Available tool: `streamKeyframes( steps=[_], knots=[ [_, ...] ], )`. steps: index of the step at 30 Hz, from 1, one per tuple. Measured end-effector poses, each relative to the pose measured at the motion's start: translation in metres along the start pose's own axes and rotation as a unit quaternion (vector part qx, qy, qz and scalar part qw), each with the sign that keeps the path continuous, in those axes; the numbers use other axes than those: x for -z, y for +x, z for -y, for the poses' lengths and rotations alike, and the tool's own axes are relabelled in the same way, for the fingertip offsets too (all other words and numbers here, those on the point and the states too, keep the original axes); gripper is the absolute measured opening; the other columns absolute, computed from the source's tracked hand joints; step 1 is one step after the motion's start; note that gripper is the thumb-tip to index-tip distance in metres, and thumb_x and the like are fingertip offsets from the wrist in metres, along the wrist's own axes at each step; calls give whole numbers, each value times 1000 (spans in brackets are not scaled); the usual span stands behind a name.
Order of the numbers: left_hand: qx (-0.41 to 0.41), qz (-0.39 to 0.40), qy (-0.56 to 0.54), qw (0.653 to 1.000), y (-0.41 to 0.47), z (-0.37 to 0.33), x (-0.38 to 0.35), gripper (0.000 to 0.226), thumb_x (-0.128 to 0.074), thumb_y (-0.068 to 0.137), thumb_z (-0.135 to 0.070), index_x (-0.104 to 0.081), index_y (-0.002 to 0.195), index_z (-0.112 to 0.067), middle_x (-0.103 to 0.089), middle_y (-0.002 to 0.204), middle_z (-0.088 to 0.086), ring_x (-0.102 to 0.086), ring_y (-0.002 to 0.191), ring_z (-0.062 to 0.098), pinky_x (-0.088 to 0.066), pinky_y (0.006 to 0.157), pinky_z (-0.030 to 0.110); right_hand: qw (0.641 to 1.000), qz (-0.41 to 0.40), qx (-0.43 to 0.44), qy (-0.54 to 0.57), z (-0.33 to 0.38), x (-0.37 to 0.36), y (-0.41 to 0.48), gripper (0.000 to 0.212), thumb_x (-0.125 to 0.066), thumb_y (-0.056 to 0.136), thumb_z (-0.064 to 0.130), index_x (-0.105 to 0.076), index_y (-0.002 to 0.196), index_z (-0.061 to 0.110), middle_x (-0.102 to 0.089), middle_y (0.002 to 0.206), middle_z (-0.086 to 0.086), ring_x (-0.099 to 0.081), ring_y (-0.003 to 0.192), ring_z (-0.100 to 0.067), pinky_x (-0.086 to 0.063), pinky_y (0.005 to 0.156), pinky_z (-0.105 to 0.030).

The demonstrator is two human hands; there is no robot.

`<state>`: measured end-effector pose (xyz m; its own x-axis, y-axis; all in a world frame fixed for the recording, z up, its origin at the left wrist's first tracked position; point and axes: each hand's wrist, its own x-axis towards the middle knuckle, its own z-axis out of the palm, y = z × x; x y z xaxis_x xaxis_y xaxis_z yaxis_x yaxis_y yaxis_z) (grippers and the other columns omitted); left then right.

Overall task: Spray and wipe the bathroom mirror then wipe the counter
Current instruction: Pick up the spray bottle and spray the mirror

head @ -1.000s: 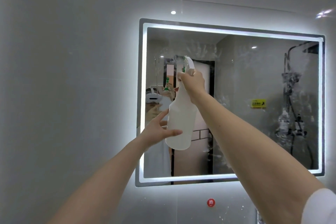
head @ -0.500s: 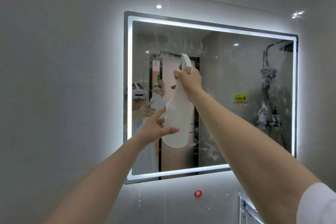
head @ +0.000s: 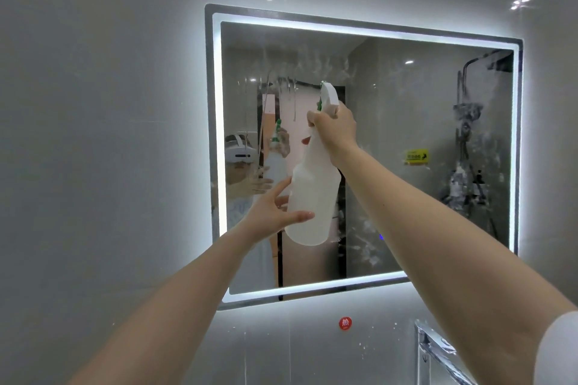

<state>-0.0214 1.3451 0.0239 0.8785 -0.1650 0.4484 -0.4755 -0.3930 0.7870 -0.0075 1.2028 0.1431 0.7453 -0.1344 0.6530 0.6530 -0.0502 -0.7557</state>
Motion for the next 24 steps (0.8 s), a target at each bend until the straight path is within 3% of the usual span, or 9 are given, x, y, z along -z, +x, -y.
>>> streamKeyframes(
  steps=[4,6,10,13,19,24],
  knots=[
    [4,-11,14,1000,9,-5,-15,92,-82,69,-30,-29,145,-37,-62,111,-10,-63,99,9,-46,73,21,1000,2,-3,-1,-5,16,7,16,-57,71,18,-47,81,24,-56,91,-1,-68,87,-34,-57,77,-43],
    [2,-17,15,1000,15,-9,-28,90,-82,69,-29,-31,143,-37,-61,105,-14,-62,94,2,-47,69,16,1000,10,-3,-11,-8,28,12,15,-56,67,21,-48,79,21,-56,88,-3,-68,88,-35,-56,75,-42],
    [12,-31,9,999,26,-11,-61,100,-88,55,-44,-35,140,-44,-64,118,-5,-64,101,10,-51,91,34,999,37,-3,-17,-18,57,25,19,-56,62,26,-46,76,18,-54,85,-4,-68,86,-36,-53,65,-37],
    [15,-42,4,999,33,-13,-83,100,-88,57,-42,-35,141,-43,-63,123,-2,-64,105,13,-49,93,35,999,51,0,-15,-23,78,31,19,-57,63,25,-45,79,20,-53,83,-2,-68,82,-33,-46,61,-31],
    [25,-58,-1,998,40,-26,-114,103,-89,56,-43,-34,143,-43,-63,124,-4,-65,104,10,-50,94,34,998,54,19,-18,-26,111,39,18,-57,65,22,-52,78,11,-57,77,-6,-66,80,-38,-56,78,-48],
    [28,-58,-1,998,39,-40,-142,100,-88,62,-35,-32,145,-38,-63,124,-2,-65,104,11,-50,93,33,998,64,12,-24,-26,141,40,7,-56,71,14,-49,74,11,-54,76,-5,-61,61,-23,-52,54,-31]
  ],
)
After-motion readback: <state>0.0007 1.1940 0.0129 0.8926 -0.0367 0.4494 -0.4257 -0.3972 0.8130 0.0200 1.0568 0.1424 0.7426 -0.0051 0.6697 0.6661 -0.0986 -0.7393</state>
